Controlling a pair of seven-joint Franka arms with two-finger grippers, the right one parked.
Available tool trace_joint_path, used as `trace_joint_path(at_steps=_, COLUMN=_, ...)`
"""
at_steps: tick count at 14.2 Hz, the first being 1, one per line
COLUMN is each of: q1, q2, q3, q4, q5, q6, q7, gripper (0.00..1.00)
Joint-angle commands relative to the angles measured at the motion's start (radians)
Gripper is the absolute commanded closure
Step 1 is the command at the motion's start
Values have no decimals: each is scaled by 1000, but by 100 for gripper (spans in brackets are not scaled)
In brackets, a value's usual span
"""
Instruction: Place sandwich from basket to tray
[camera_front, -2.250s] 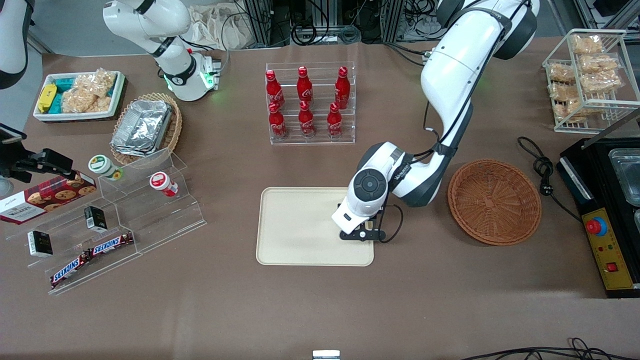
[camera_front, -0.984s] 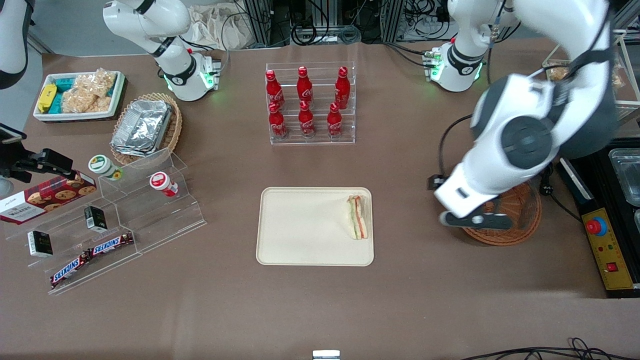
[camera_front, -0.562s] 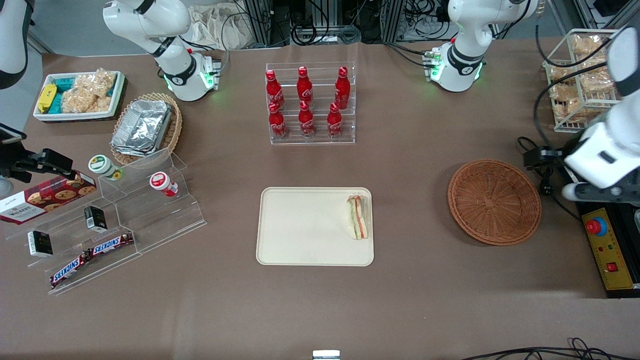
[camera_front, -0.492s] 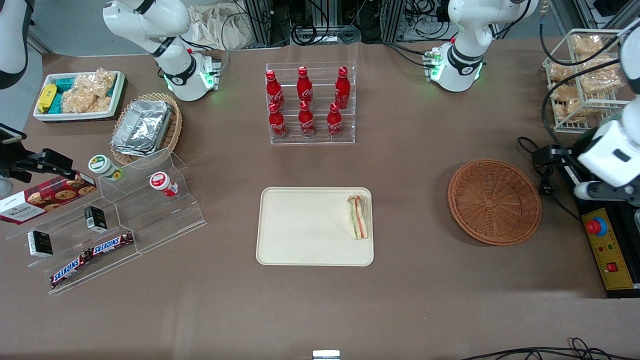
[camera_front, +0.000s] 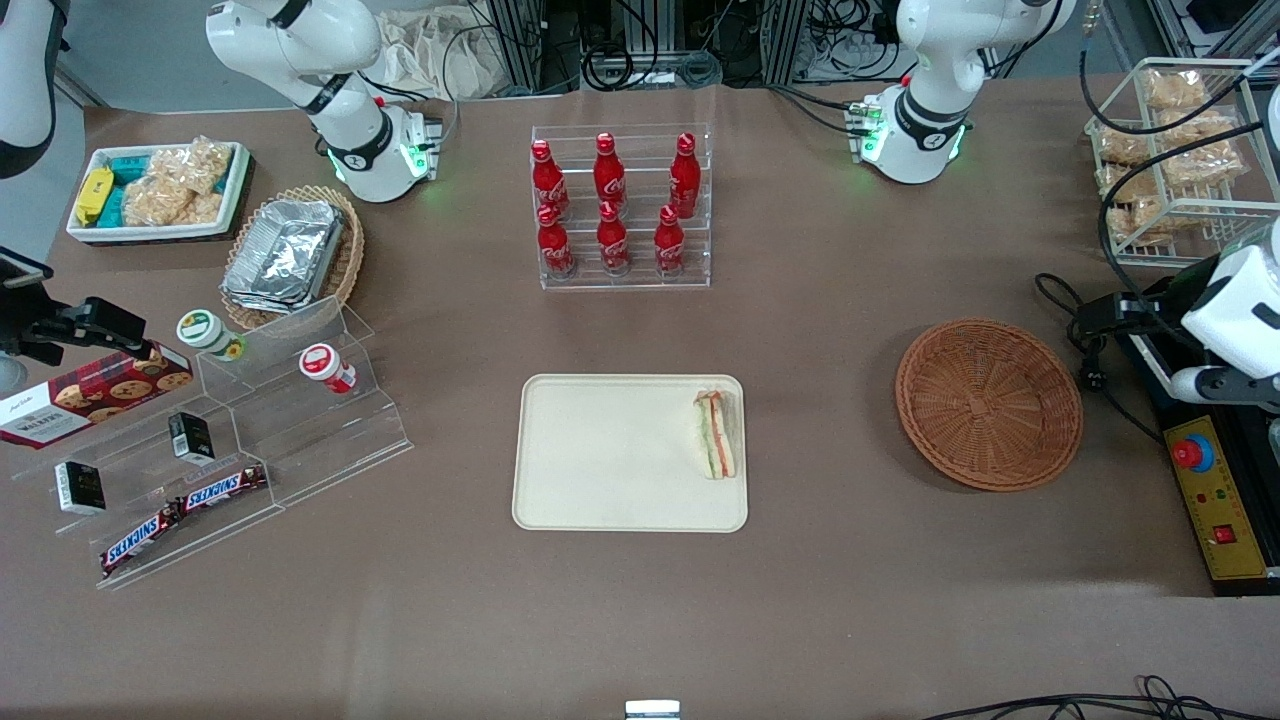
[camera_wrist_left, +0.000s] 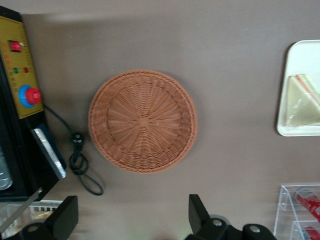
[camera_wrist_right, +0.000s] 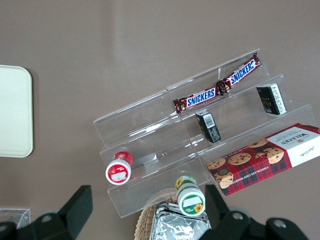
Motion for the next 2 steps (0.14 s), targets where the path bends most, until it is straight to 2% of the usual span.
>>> trace_joint_path(at_steps=1, q1=7, q2=29, q3=2, q4=37, q5=-22, q6=-3, q7=-6, gripper=1)
trace_joint_path(at_steps=2, q1=8, q2=30, q3=2, q4=37, q5=-19, q6=-3, q7=4, gripper=1)
